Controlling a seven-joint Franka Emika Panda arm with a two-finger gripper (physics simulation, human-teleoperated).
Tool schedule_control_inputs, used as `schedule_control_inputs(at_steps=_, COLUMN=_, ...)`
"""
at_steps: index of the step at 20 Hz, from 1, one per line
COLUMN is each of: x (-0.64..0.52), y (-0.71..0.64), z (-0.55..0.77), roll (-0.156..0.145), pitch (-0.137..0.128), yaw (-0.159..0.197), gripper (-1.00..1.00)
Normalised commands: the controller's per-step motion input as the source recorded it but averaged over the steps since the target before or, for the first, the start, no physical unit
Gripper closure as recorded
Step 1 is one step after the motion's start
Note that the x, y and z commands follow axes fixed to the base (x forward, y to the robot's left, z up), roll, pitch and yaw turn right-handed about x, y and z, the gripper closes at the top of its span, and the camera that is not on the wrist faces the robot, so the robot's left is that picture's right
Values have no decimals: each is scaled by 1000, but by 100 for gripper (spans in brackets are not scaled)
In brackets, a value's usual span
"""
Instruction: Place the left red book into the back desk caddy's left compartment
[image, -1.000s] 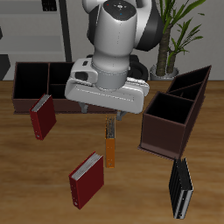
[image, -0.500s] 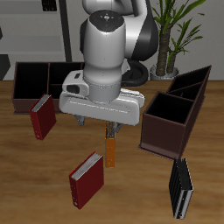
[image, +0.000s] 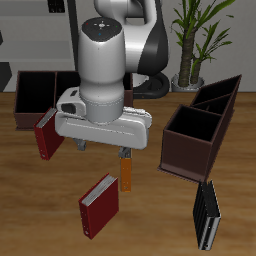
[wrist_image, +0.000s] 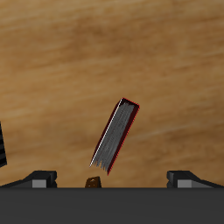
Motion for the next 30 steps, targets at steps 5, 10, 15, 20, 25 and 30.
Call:
schedule_control_inputs(at_steps=5, x=58, y=-114, z=-93, roll=0, pitch=-31, yaw=-80, gripper=-100)
schedule_control_inputs(at_steps=10, x=100, y=46, z=-252, roll=14, pitch=-7, yaw=-65, gripper=-100)
schedule_control_inputs(at_steps=15, x=106, y=24, z=-189, roll=16, pitch=-14, yaw=-62, gripper=-100)
schedule_control_inputs(at_steps=20, x=40, y=5, z=-173, roll=-5, pitch=-1, yaw=-40, gripper=-100)
schedule_control_inputs(at_steps=25, x=50, y=-22, z=-222, roll=-9, pitch=14, yaw=-34, gripper=-100)
schedule_control_inputs(at_steps=30, x=77, y=-15, z=-305, roll=-24, pitch=27, yaw=-20, gripper=-100)
